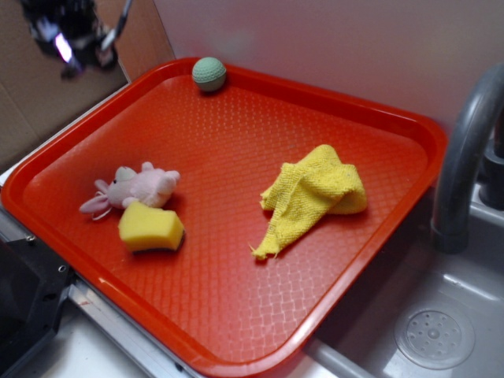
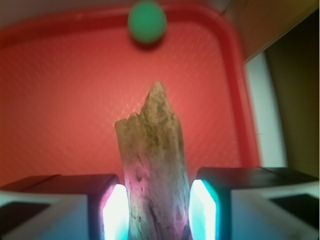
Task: Grab the wood chip.
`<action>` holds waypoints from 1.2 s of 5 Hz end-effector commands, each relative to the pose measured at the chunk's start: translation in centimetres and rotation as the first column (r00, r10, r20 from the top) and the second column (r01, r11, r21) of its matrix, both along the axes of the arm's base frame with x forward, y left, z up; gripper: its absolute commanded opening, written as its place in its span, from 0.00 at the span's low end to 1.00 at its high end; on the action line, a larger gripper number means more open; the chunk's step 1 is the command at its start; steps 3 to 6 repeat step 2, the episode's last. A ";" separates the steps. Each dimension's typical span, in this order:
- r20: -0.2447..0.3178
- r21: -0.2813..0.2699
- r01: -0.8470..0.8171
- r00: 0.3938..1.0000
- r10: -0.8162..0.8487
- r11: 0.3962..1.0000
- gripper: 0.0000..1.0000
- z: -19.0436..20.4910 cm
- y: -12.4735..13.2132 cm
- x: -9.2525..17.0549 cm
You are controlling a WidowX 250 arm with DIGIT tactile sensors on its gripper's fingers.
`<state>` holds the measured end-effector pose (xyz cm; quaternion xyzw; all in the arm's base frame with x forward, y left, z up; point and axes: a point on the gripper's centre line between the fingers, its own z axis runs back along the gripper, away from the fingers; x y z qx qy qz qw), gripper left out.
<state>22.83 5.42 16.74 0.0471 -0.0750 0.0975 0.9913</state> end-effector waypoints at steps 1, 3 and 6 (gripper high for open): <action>0.117 -0.063 0.000 0.993 0.007 0.998 0.00 8.9 -0.5 -0.8; 0.112 -0.056 -0.001 0.994 0.008 0.998 0.00 8.2 -0.6 -1.2; 0.112 -0.056 -0.001 0.994 0.008 0.998 0.00 8.2 -0.6 -1.2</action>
